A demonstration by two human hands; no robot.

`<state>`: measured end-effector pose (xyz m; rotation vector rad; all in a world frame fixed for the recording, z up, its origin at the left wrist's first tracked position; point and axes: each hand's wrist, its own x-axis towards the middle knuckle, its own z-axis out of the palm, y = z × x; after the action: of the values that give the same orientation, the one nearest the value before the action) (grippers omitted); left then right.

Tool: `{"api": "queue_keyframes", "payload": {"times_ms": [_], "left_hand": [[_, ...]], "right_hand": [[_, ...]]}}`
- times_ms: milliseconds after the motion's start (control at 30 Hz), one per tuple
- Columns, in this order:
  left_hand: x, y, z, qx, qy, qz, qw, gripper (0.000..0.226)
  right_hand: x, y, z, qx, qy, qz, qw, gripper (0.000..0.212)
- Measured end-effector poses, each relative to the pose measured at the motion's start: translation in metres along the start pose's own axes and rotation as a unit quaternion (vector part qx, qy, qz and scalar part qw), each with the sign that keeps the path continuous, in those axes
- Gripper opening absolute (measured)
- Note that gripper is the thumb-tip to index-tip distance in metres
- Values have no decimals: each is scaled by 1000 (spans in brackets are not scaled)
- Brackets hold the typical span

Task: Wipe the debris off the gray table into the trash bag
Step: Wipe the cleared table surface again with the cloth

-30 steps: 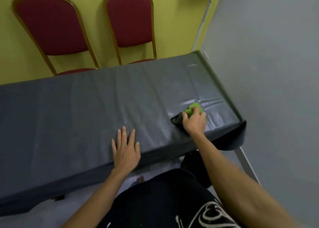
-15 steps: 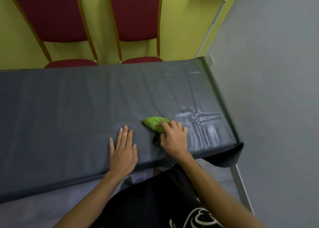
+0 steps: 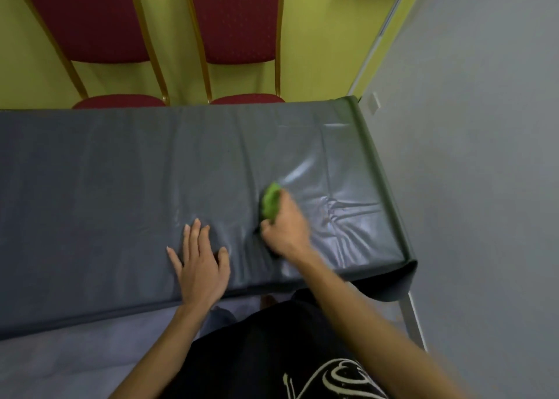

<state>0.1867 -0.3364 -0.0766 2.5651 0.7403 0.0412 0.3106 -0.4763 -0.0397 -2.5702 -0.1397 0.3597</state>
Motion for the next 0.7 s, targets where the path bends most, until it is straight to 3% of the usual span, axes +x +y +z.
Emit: {"api": "queue_keyframes", "payload": {"times_ms": [100, 200, 367, 500, 633, 700], "left_hand": [[0, -2, 6, 28, 19, 6, 999, 69], [0, -11, 8, 66, 23, 24, 997, 67], [1, -15, 8, 84, 13, 33, 996, 64], [1, -21, 9, 93, 2, 29, 995, 65], [1, -17, 7, 91, -2, 27, 995, 66], [1, -10, 5, 72, -15, 3, 997, 65]], "right_hand": [[-28, -26, 26, -91, -67, -149, 982, 76], [-18, -4, 10, -147, -43, -168, 974, 64], [8, 78, -42, -203, 44, -85, 974, 49], [28, 134, -85, -176, 116, 75, 975, 45], [32, 145, -98, -116, 109, 190, 969, 51], [27, 123, -90, -96, 64, 170, 979, 62]]}}
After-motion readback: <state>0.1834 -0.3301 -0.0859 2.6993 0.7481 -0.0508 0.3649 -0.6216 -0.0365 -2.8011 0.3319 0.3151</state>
